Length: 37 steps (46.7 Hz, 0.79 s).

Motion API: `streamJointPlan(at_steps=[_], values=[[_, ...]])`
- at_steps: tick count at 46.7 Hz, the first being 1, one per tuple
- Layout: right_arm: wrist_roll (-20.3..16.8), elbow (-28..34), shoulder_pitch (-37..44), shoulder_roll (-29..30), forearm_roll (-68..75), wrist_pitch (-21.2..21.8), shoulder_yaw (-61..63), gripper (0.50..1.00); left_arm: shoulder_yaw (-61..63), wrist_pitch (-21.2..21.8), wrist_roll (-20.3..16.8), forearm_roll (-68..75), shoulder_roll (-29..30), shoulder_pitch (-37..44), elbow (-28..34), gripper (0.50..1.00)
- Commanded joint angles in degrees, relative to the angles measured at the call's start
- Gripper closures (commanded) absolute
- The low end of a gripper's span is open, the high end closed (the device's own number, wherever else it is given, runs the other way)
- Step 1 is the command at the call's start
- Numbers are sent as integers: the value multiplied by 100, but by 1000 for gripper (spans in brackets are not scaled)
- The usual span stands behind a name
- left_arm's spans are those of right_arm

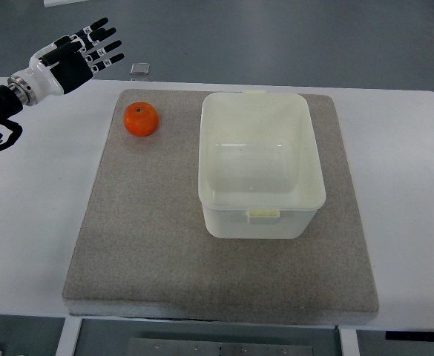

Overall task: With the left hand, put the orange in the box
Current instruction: 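Move the left hand forward toward the orange, fingers open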

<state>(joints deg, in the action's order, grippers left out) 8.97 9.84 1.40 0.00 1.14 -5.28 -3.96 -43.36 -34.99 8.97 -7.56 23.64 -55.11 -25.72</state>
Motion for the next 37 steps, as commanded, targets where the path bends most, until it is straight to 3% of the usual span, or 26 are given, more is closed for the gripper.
streamJointPlan(at_steps=[1,37], values=[[0,0,0,0,0,0,0,568,-6,-1,0,0,1,0,-3,506],[0,0,0,0,0,0,0,568,-15,-1,-9,-26,-105,-62,14,506]])
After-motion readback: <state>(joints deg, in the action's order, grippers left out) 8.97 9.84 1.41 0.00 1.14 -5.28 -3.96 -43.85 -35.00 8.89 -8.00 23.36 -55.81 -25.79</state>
